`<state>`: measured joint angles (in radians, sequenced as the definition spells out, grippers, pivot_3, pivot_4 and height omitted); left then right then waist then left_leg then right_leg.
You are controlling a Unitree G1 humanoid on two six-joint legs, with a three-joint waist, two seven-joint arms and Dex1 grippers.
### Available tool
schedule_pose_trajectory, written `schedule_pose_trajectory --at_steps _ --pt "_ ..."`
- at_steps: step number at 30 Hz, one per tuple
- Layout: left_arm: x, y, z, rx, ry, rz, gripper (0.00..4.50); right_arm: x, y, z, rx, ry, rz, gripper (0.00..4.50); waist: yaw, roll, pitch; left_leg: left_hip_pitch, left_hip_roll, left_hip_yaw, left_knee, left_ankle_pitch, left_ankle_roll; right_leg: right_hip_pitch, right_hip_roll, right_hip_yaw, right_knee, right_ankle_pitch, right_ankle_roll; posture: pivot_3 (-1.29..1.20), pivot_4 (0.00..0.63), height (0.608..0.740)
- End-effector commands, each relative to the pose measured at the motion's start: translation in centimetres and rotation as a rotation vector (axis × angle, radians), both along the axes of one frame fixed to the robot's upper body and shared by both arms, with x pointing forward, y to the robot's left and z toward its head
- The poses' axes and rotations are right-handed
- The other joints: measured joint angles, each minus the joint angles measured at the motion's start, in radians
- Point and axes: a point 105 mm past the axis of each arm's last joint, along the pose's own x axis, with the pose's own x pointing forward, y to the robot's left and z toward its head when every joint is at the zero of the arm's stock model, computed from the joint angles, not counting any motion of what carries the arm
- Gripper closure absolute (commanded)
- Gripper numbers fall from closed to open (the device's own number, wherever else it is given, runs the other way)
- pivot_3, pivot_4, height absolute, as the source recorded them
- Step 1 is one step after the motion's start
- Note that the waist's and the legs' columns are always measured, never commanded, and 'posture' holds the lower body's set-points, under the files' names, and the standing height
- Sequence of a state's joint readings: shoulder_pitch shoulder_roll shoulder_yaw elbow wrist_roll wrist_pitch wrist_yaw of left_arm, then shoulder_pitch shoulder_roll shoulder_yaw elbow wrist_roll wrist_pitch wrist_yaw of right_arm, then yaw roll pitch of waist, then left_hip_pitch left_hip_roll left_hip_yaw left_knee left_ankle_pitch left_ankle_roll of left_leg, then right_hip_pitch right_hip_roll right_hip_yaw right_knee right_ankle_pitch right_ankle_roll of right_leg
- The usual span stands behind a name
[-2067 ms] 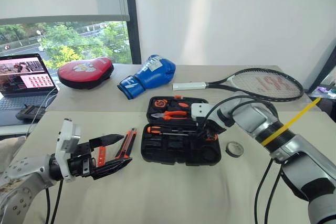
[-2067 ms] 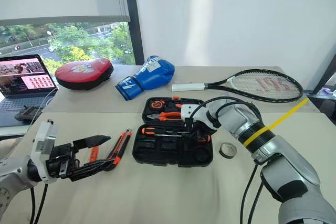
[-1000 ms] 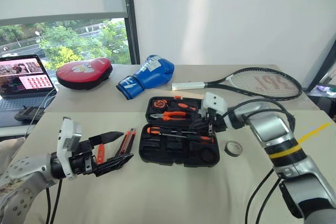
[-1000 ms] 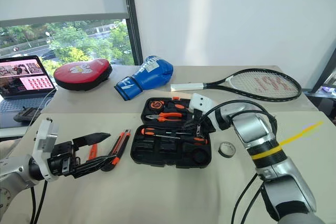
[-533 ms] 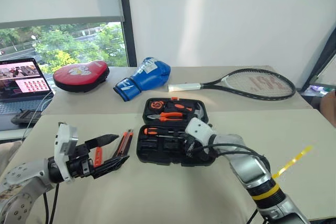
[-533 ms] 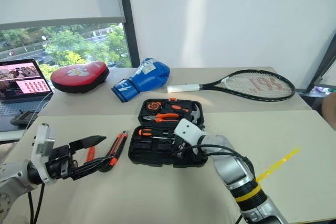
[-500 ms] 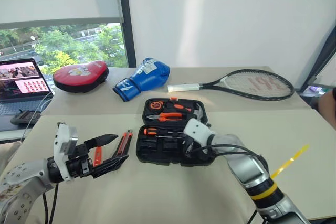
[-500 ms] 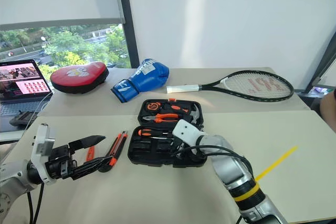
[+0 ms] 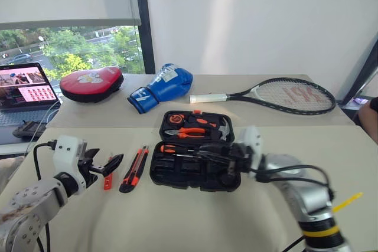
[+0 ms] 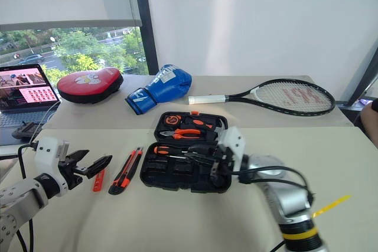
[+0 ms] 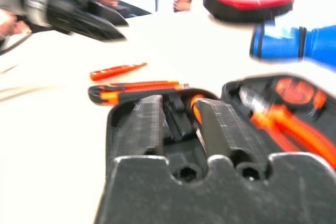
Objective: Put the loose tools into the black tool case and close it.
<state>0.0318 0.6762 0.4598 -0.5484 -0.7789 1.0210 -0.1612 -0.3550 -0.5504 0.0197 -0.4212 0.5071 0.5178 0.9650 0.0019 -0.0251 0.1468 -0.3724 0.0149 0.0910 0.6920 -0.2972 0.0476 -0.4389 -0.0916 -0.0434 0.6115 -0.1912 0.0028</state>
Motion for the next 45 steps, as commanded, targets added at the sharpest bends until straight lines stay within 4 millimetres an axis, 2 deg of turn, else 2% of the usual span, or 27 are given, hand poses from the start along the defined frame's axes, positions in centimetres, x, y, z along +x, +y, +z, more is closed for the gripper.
schedule_pose_trajectory --at_steps 1,2,4,5,7,11,15,17,18,19,20,21,22,24,26,27,30,34,36,39,42,45 --pt "-0.1 0.7 -2.1 0.058 0.132 0.117 0.00 -1.7 0.0 1.8 -0.017 -0.045 0.087 1.31 0.001 0.000 0.001 0.000 0.000 0.000 0.000 0.000 0.000 0.000 0.000 0.000 0.000 0.000 0.000 0.00 0.150 0.740" --pt "-0.1 0.8 -2.7 0.058 0.157 0.137 0.00 -1.7 -0.1 2.3 -0.010 -0.052 0.082 1.06 0.001 0.000 0.001 -0.001 0.000 0.000 0.000 -0.001 0.001 0.000 0.000 0.000 0.000 0.000 0.000 0.00 0.150 0.740" --pt "-0.3 0.6 -4.1 0.044 0.217 0.166 0.00 -1.8 -0.5 2.7 -0.017 -0.055 0.072 0.26 0.001 0.000 0.001 -0.001 -0.001 0.001 0.001 -0.002 0.004 0.000 0.000 0.000 0.000 0.000 0.000 0.00 0.150 0.740" --pt "-0.4 0.6 -4.6 0.039 0.238 0.177 0.00 -1.9 -0.6 2.7 -0.026 -0.053 0.071 0.04 0.003 -0.001 0.001 -0.001 -0.001 0.002 0.002 -0.002 0.004 0.000 0.000 0.000 0.000 0.000 0.000 0.00 0.150 0.740" --pt "-0.5 0.4 -5.8 0.021 0.277 0.200 0.00 -2.0 -1.1 2.4 -0.058 -0.055 0.051 0.04 0.008 -0.001 0.001 0.000 -0.001 0.001 0.003 -0.003 0.005 0.002 0.000 0.000 0.000 0.000 0.000 0.00 0.150 0.740" --pt "-0.4 -0.4 -6.4 -0.011 0.283 0.163 1.10 -2.2 -1.9 1.5 -0.112 -0.050 0.019 0.00 0.011 0.000 0.000 0.002 -0.001 0.001 0.002 -0.004 0.006 0.003 -0.002 0.001 0.000 0.000 0.000 0.00 0.150 0.740" --pt "-0.1 1.1 -6.2 -0.021 0.230 0.185 2.64 -3.4 -2.2 1.8 -0.091 -0.054 0.037 0.00 0.012 0.003 -0.001 0.002 -0.001 0.002 0.002 -0.003 0.006 0.002 -0.003 0.002 0.000 0.000 -0.001 0.00 0.150 0.740" --pt "0.5 1.4 -5.0 -0.052 0.143 0.168 3.31 -4.1 -2.2 1.7 -0.093 -0.064 0.056 0.00 0.015 0.004 -0.002 0.002 -0.001 0.001 0.002 -0.003 0.006 0.003 -0.003 0.002 0.000 0.000 -0.001 0.00 0.150 0.740" --pt "0.9 1.3 -3.8 -0.063 0.076 0.133 3.61 -4.3 -2.2 1.9 -0.077 -0.065 0.057 0.00 0.018 0.003 -0.002 0.002 -0.001 0.001 0.002 -0.004 0.008 0.003 -0.004 0.002 0.000 -0.001 -0.001 0.00 0.150 0.740" --pt "1.4 0.3 -1.9 -0.108 -0.003 0.037 4.01 -4.6 -2.2 2.0 -0.068 -0.069 0.062 0.00 0.020 0.003 -0.001 0.002 -0.001 0.001 0.002 -0.005 0.009 0.003 -0.004 0.002 0.000 -0.001 -0.001 0.00 0.150 0.740" --pt "2.0 -1.6 0.9 -0.124 -0.110 -0.141 4.03 -5.2 -2.3 2.2 -0.059 -0.082 0.068 0.00 0.021 0.002 -0.001 0.001 -0.001 0.001 0.002 -0.005 0.009 0.002 -0.004 0.002 0.000 -0.002 -0.003 0.00 0.150 0.740" --pt "2.1 -2.8 2.8 -0.126 -0.179 -0.271 4.03 -5.6 -2.4 2.3 -0.055 -0.092 0.072 0.00 0.026 -0.001 0.001 0.000 -0.001 0.000 0.003 -0.005 0.010 0.002 -0.004 0.002 0.000 -0.002 -0.003 0.00 0.150 0.740" --pt "1.9 -4.1 3.8 -0.108 -0.194 -0.406 4.03 -5.8 -2.5 2.4 -0.049 -0.089 0.066 0.00 0.031 -0.004 0.002 -0.004 -0.001 -0.001 0.004 -0.003 0.009 0.000 -0.004 0.000 0.000 -0.003 -0.005 0.00 0.150 0.740" --pt "1.8 -6.4 4.3 -0.079 -0.146 -0.629 4.03 -5.9 -3.0 2.3 -0.060 -0.084 0.036 0.00 0.037 -0.006 0.002 -0.010 -0.001 -0.002 0.006 0.000 0.006 -0.004 -0.002 -0.004 0.000 -0.002 -0.007 0.00 0.150 0.740" --pt "2.4 -9.3 4.5 0.010 -0.114 -0.914 4.03 -6.2 -3.7 2.0 -0.069 -0.071 -0.007 0.00 0.044 -0.002 0.002 -0.008 -0.001 -0.001 0.006 0.000 0.007 -0.002 0.000 -0.006 0.000 -0.002 -0.007 0.00 0.150 0.740" --pt "3.5 -10.6 4.4 0.067 -0.118 -1.040 4.03 -6.5 -4.1 2.1 -0.067 -0.070 -0.034 0.00 0.044 -0.002 0.002 -0.008 -0.004 -0.001 0.006 0.000 0.009 0.000 -0.001 -0.007 -0.001 -0.002 -0.007 0.00 0.150 0.740" --pt "5.3 -12.6 3.4 0.240 -0.113 -1.266 4.03 -7.1 -4.4 2.4 -0.051 -0.072 -0.072 0.00 0.046 -0.002 0.002 -0.009 -0.008 0.000 0.007 0.001 0.014 0.001 0.000 -0.005 -0.002 -0.002 -0.005 0.00 0.150 0.740" --pt "7.5 -15.1 1.1 0.430 -0.079 -1.475 4.03 -8.3 -4.2 2.6 -0.044 -0.059 -0.118 0.00 0.032 -0.004 0.004 -0.012 -0.008 0.002 0.011 -0.001 0.018 0.000 0.001 -0.003 -0.003 0.002 0.003 0.00 0.150 0.740" --pt "8.2 -15.9 0.6 0.428 -0.027 -1.504 4.03 -8.7 -4.2 2.2 -0.059 -0.047 -0.144 0.00 0.033 -0.005 0.005 -0.014 -0.009 0.001 0.014 -0.003 0.021 -0.001 0.001 -0.003 -0.002 0.001 0.005 0.00 0.150 0.740" --pt "8.9 -16.4 0.3 0.467 -0.017 -1.512 4.03 -9.2 -4.2 2.0 -0.060 -0.037 -0.175 0.00 0.022 -0.006 0.005 -0.016 -0.008 0.001 0.017 -0.005 0.024 -0.001 0.001 -0.003 -0.002 0.001 0.008 0.00 0.150 0.740" --pt "9.6 -16.1 -0.6 0.534 0.057 -1.484 4.03 -9.5 -4.0 1.9 -0.057 -0.035 -0.200 0.00 0.021 -0.007 0.006 -0.018 -0.009 0.000 0.021 -0.007 0.026 -0.001 -0.001 -0.003 -0.002 0.000 0.012 0.00 0.150 0.740" --pt "9.5 -16.2 -0.7 0.520 0.111 -1.474 4.03 -9.5 -4.1 1.8 -0.062 -0.037 -0.220 0.00 0.022 -0.007 0.006 -0.019 -0.010 0.000 0.025 -0.010 0.032 0.000 -0.003 -0.003 -0.002 0.001 0.014 0.00 0.150 0.740"
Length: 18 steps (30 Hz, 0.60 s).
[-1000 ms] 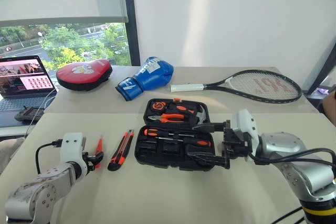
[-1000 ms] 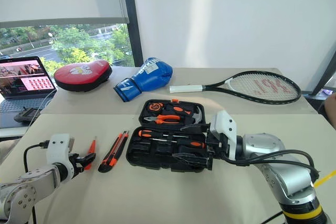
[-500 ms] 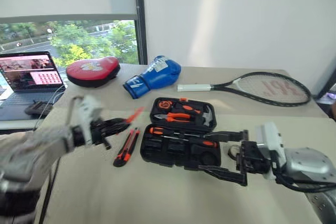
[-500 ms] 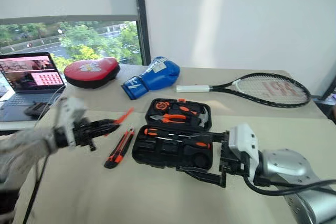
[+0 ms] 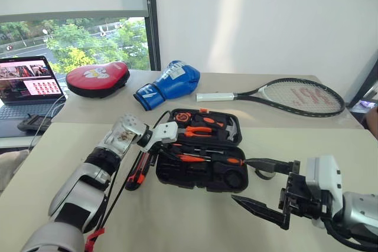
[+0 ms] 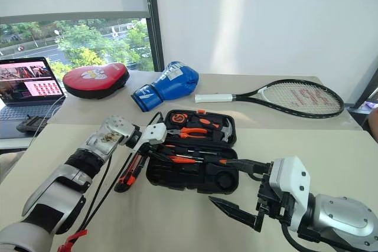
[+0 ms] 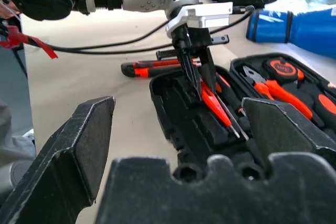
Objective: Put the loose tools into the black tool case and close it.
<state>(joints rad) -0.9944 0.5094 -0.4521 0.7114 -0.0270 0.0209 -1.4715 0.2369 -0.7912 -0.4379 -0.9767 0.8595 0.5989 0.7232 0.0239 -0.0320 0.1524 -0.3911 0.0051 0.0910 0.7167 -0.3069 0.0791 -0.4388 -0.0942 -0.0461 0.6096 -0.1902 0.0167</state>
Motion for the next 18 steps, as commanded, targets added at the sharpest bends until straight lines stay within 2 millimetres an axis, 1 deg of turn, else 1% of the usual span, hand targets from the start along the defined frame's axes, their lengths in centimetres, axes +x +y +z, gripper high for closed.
schedule_pose_trajectory --at_steps 1,5,11,13,14,15,16,17,18 --pt "0.3 0.1 0.5 0.049 -0.012 0.014 4.03 -0.5 0.2 0.7 -0.008 -0.044 -0.006 0.00 0.000 0.000 0.000 0.000 0.000 0.000 0.001 -0.001 0.001 0.000 0.000 0.000 0.000 0.000 0.001 0.00 0.150 0.740" --pt "-0.3 -0.4 0.6 0.048 -0.010 -0.008 4.03 -0.4 0.1 0.6 -0.012 -0.040 -0.012 0.00 -0.001 0.000 0.000 0.000 0.000 0.000 0.005 -0.002 0.003 0.001 -0.001 0.002 0.001 0.001 0.003 0.00 0.150 0.740" --pt "-0.5 -0.9 0.5 0.053 -0.003 0.010 4.03 -0.2 -0.2 0.5 -0.019 -0.038 -0.014 0.00 -0.001 0.000 0.000 0.000 0.000 0.001 0.006 -0.002 0.003 0.000 0.000 0.003 0.001 0.001 0.003 0.00 0.150 0.740" --pt "-0.5 -1.1 0.8 0.029 -0.004 0.013 3.03 -0.1 -0.2 0.5 -0.024 -0.036 -0.012 0.00 0.000 0.000 0.000 -0.001 0.000 0.001 0.006 -0.002 0.003 0.000 -0.001 0.003 0.001 0.001 0.003 0.00 0.150 0.740" --pt "-0.8 -1.2 1.4 0.002 0.002 0.004 2.72 -0.1 -0.3 0.5 -0.026 -0.035 -0.012 0.00 0.000 0.000 0.000 -0.001 0.000 0.001 0.006 -0.002 0.003 0.000 0.000 0.003 0.001 0.001 0.003 0.00 0.150 0.740" --pt "-0.7 -1.2 2.6 -0.058 -0.007 0.016 2.41 -0.1 -0.3 0.5 -0.027 -0.035 -0.015 0.00 0.000 0.000 0.000 -0.001 0.000 0.001 0.006 -0.002 0.003 0.000 -0.001 0.003 0.001 0.001 0.003 0.00 0.150 0.740" --pt "-0.8 -0.9 3.8 -0.109 -0.013 0.016 1.91 -0.1 -0.4 0.4 -0.026 -0.034 -0.020 0.00 -0.001 0.000 0.000 -0.001 0.000 0.001 0.007 -0.002 0.003 0.000 -0.001 0.003 0.001 0.001 0.003 0.00 0.150 0.740" --pt "-1.1 -0.6 4.8 -0.160 -0.009 0.016 1.69 -0.1 -0.5 0.4 -0.026 -0.033 -0.024 0.00 -0.001 0.000 0.000 -0.001 0.000 0.001 0.007 -0.002 0.003 0.000 -0.001 0.003 0.001 0.001 0.003 0.00 0.150 0.740" --pt "-1.2 -0.3 5.8 -0.207 0.017 0.037 1.69 -0.1 -0.6 0.3 -0.028 -0.032 -0.027 0.00 -0.002 0.000 0.000 -0.002 0.000 0.001 0.007 -0.002 0.003 0.000 0.000 0.003 0.001 0.001 0.003 0.00 0.150 0.740"
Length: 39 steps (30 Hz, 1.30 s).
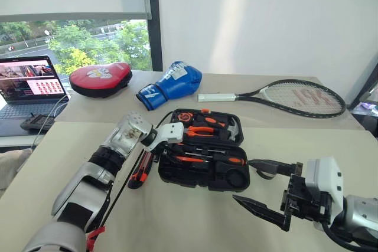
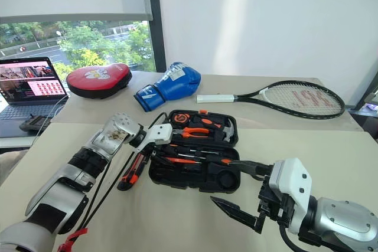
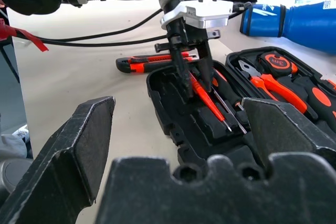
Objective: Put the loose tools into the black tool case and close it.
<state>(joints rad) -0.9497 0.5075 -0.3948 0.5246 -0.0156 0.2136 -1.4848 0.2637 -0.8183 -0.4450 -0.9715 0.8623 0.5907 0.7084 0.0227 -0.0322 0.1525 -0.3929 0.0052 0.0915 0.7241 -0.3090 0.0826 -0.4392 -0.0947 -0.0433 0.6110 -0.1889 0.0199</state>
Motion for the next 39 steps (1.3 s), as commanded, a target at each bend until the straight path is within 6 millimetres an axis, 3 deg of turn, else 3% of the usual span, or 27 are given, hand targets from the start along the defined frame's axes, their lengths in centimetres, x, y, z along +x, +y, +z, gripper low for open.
schedule_pose_trajectory --at_steps 1,2,5,10,13,18,21,25,33,35,39 --pt "-0.5 0.8 5.3 -0.221 0.004 0.028 1.69 -0.2 -0.2 0.5 -0.010 -0.047 -0.007 0.00 -0.003 0.000 0.000 -0.001 0.000 0.000 0.000 0.000 0.000 -0.001 0.000 0.000 0.000 0.000 0.000 0.00 0.150 0.740" --pt "-0.4 0.9 5.9 -0.266 0.016 0.052 1.69 -0.1 -0.2 0.5 -0.011 -0.047 -0.007 0.00 -0.005 0.000 0.000 -0.001 0.001 0.000 0.001 0.000 0.000 -0.001 0.000 0.000 0.000 0.000 0.000 0.00 0.150 0.740" --pt "-0.6 0.8 6.5 -0.380 0.062 0.106 2.74 0.2 -0.2 0.4 -0.007 -0.052 -0.009 0.00 -0.008 0.000 0.000 0.000 0.001 0.000 0.002 0.000 0.000 0.000 0.000 0.000 0.001 0.000 0.000 0.00 0.150 0.740" --pt "-0.9 -1.1 3.6 -0.441 0.062 0.206 4.47 0.6 0.0 0.4 -0.009 -0.061 0.004 0.00 -0.003 0.000 0.000 0.003 0.000 0.000 0.003 0.000 0.000 0.004 -0.001 0.001 0.001 0.001 0.002 0.00 0.150 0.740" --pt "-0.4 -1.8 1.4 -0.472 0.039 0.338 4.47 0.7 -0.2 0.4 -0.018 -0.060 0.000 0.00 -0.002 0.000 0.000 0.002 -0.001 0.000 0.004 0.000 0.000 0.003 -0.001 0.001 0.001 0.001 0.003 0.00 0.150 0.740" --pt "-0.3 -1.3 -2.7 -0.443 -0.001 0.513 4.47 0.3 -0.4 0.3 -0.030 -0.048 -0.018 0.00 -0.001 0.000 0.000 0.003 -0.001 0.000 0.003 0.000 0.000 0.003 -0.001 0.002 0.001 0.002 0.003 0.00 0.150 0.740" --pt "-1.0 -1.1 -3.5 -0.445 -0.002 0.537 4.47 0.2 -0.5 0.2 -0.035 -0.043 -0.027 0.00 0.000 0.001 0.000 0.004 0.000 -0.001 0.003 0.000 0.000 0.004 -0.003 0.002 0.001 0.002 0.003 0.00 0.150 0.740" --pt "-2.2 -0.8 -6.0 -0.377 0.037 0.576 4.47 0.0 -0.7 0.3 -0.037 -0.038 -0.035 0.00 0.000 0.003 -0.002 0.007 0.001 -0.001 0.003 -0.001 0.000 0.007 -0.005 0.002 0.001 0.002 0.002 0.00 0.150 0.740" --pt "-3.3 -0.7 -7.9 -0.381 0.124 0.655 4.47 0.0 -0.7 0.3 -0.036 -0.030 -0.033 0.00 -0.006 0.012 -0.009 0.019 0.001 0.000 -0.002 -0.003 0.000 0.016 -0.011 0.002 0.000 0.001 0.001 0.00 0.150 0.740" --pt "-2.9 -0.7 -7.2 -0.436 0.133 0.680 4.47 0.0 -0.7 0.3 -0.039 -0.030 -0.029 0.00 -0.007 0.014 -0.012 0.021 0.001 0.001 -0.004 -0.002 0.000 0.016 -0.011 0.002 0.000 0.001 0.001 0.00 0.150 0.740" --pt "-2.2 -0.3 0.1 -0.816 0.174 0.671 4.47 -0.1 -0.4 0.4 -0.028 -0.035 -0.010 0.00 -0.007 0.012 -0.011 0.020 0.000 0.001 -0.005 -0.002 0.000 0.015 -0.009 0.002 0.000 0.000 0.001 0.00 0.150 0.740"
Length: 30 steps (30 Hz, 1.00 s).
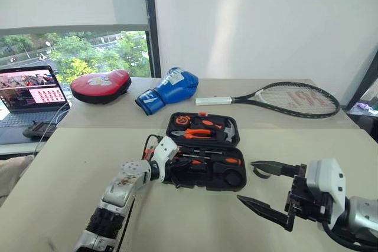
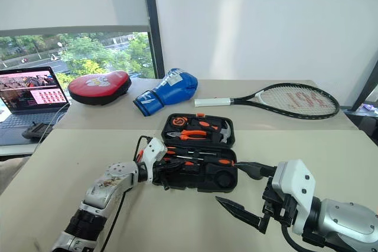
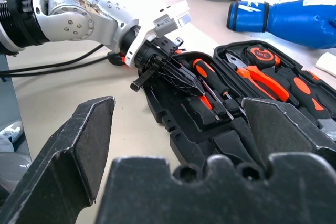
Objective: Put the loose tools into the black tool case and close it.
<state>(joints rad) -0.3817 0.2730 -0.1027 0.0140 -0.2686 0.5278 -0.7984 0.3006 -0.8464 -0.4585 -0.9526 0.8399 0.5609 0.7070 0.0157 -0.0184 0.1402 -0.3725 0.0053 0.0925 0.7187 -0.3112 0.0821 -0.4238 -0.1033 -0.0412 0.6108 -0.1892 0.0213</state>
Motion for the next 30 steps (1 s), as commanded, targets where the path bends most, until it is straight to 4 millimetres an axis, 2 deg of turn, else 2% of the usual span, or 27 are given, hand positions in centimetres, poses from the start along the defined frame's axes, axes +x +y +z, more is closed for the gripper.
schedule_pose_trajectory --at_steps 1,3,6,7,10,12,14,16,21,22,24,27,28,30 --pt "0.6 2.3 5.8 -0.266 -0.022 0.073 4.47 -0.3 0.4 0.8 0.007 -0.038 0.031 0.00 -0.001 -0.004 0.002 -0.002 0.000 0.000 0.000 0.000 0.000 -0.001 -0.001 0.000 0.000 0.000 0.000 0.00 0.150 0.740" --pt "1.3 4.7 7.5 -0.297 -0.027 0.171 4.47 -0.2 0.5 0.8 0.010 -0.041 0.038 0.00 -0.003 -0.006 0.004 -0.004 0.001 -0.002 0.001 0.001 -0.001 -0.003 -0.002 -0.001 0.000 0.000 0.000 0.00 0.150 0.740" --pt "1.8 8.5 8.7 -0.227 -0.050 0.344 3.81 0.2 0.4 0.8 0.018 -0.047 0.042 0.00 -0.005 -0.006 0.004 -0.004 0.002 -0.002 -0.001 0.001 -0.002 -0.003 0.004 -0.001 0.000 0.000 0.000 0.00 0.150 0.740" --pt "1.6 9.1 8.7 -0.197 -0.037 0.368 3.29 0.4 0.4 0.7 0.018 -0.048 0.044 0.00 -0.004 -0.006 0.004 -0.003 0.001 -0.002 -0.002 0.002 -0.003 -0.002 0.005 0.000 0.000 0.000 0.000 0.00 0.150 0.740" --pt "0.6 10.1 8.3 -0.109 -0.017 0.407 2.33 0.7 0.4 0.7 0.024 -0.052 0.056 0.00 0.002 -0.006 0.004 -0.001 0.000 -0.002 -0.003 0.001 -0.003 -0.001 0.005 0.000 -0.001 0.000 0.000 0.00 0.150 0.740" --pt "-0.8 10.4 6.7 0.002 0.029 0.424 1.57 1.1 0.4 0.7 0.025 -0.054 0.067 0.00 0.006 -0.007 0.004 -0.001 -0.001 -0.002 -0.003 0.002 -0.004 -0.001 0.003 0.000 -0.001 -0.001 0.000 0.00 0.150 0.740" --pt "-2.2 10.7 3.8 0.151 0.113 0.456 0.83 1.4 0.5 0.6 0.028 -0.056 0.083 0.00 0.003 -0.008 0.004 -0.001 -0.001 -0.001 -0.004 0.005 -0.010 -0.001 0.003 0.000 -0.002 -0.001 0.000 0.00 0.150 0.740" --pt "-2.7 11.0 2.2 0.211 0.149 0.506 0.08 1.6 0.6 0.6 0.025 -0.059 0.096 0.00 0.002 -0.007 0.005 -0.001 -0.001 -0.001 -0.004 0.005 -0.010 -0.001 0.002 0.000 -0.002 -0.001 0.000 0.00 0.150 0.740" --pt "-3.3 12.0 -1.1 0.318 0.263 0.597 0.08 1.8 0.7 0.7 0.018 -0.061 0.107 0.00 0.016 -0.009 0.005 -0.001 -0.001 -0.004 -0.005 0.003 -0.007 -0.001 -0.003 0.000 -0.001 -0.003 -0.005 0.00 0.150 0.740" --pt "-3.4 12.0 -1.2 0.312 0.268 0.597 0.65 1.8 0.6 0.8 0.016 -0.062 0.107 0.00 0.017 -0.008 0.005 0.001 -0.001 -0.004 -0.006 0.002 -0.006 -0.001 -0.004 0.000 0.000 -0.004 -0.006 0.00 0.150 0.740" --pt "-3.3 11.9 -1.2 0.297 0.255 0.582 1.26 1.8 0.5 0.7 0.010 -0.061 0.103 0.00 0.016 -0.008 0.005 0.001 -0.001 -0.003 -0.007 0.002 -0.007 -0.001 -0.005 0.000 0.000 -0.004 -0.006 0.00 0.150 0.740" --pt "-2.4 12.0 0.0 0.217 0.178 0.585 2.52 1.8 0.4 0.6 0.002 -0.062 0.092 0.00 0.018 -0.007 0.004 0.002 0.000 -0.003 -0.008 0.003 -0.008 -0.001 -0.005 0.000 0.000 -0.004 -0.006 0.00 0.150 0.740" --pt "-2.0 11.9 0.9 0.175 0.130 0.577 2.73 1.8 0.5 0.7 0.006 -0.063 0.088 0.00 0.020 -0.006 0.004 0.002 0.000 -0.003 -0.008 0.003 -0.008 -0.001 -0.005 0.000 0.000 -0.004 -0.007 0.00 0.150 0.740" --pt "-1.4 10.6 3.6 0.071 0.019 0.477 2.75 1.7 0.5 0.7 0.012 -0.067 0.078 0.00 0.024 -0.007 0.005 0.001 0.000 -0.003 -0.008 0.003 -0.008 -0.002 -0.005 0.000 0.000 -0.005 -0.009 0.00 0.150 0.740"
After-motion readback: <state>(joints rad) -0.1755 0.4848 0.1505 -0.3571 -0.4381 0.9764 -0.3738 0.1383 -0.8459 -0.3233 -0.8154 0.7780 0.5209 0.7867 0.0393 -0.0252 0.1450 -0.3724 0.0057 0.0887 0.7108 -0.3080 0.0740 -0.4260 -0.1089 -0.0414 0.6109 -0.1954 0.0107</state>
